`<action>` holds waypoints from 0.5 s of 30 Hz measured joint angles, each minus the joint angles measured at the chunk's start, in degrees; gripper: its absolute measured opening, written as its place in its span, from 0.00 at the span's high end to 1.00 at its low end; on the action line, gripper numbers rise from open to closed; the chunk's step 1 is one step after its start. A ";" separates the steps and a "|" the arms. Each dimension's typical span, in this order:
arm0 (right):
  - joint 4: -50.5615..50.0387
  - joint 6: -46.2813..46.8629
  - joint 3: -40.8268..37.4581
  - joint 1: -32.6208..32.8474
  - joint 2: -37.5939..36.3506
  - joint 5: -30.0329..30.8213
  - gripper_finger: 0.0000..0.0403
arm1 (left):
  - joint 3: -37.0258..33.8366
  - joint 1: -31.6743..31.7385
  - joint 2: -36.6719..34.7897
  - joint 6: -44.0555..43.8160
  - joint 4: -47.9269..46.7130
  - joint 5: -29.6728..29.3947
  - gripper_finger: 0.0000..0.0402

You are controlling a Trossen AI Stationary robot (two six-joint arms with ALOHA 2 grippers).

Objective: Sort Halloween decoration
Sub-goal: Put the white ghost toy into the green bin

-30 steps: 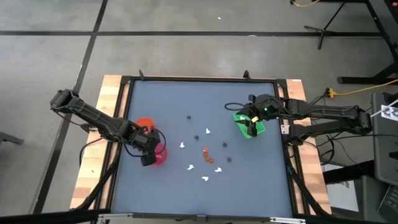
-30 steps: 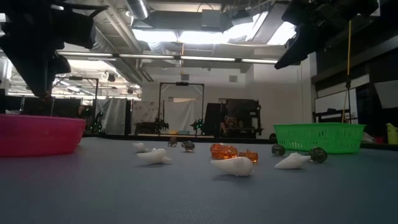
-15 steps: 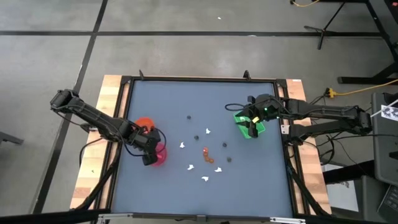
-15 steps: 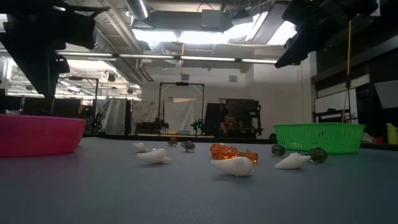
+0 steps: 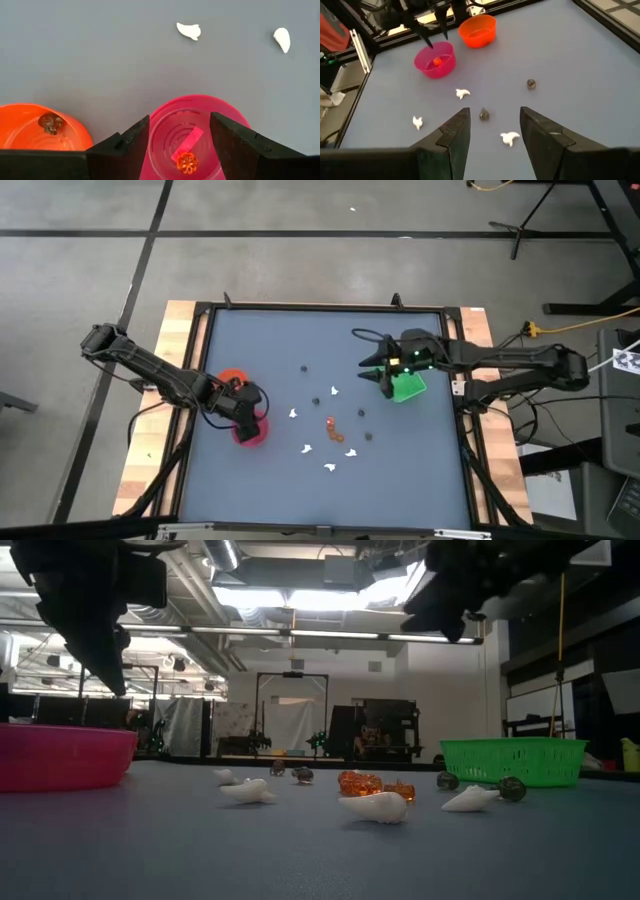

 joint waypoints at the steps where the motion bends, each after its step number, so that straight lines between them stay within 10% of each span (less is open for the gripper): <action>1: 1.22 0.15 0.00 0.59 1.04 0.54 0.57 | 0.00 0.00 0.00 0.02 -0.01 -0.01 0.52; 15: 8.75 -6.93 0.00 9.32 15.45 13.24 0.57 | 0.00 0.00 0.02 -0.07 0.54 -0.38 0.52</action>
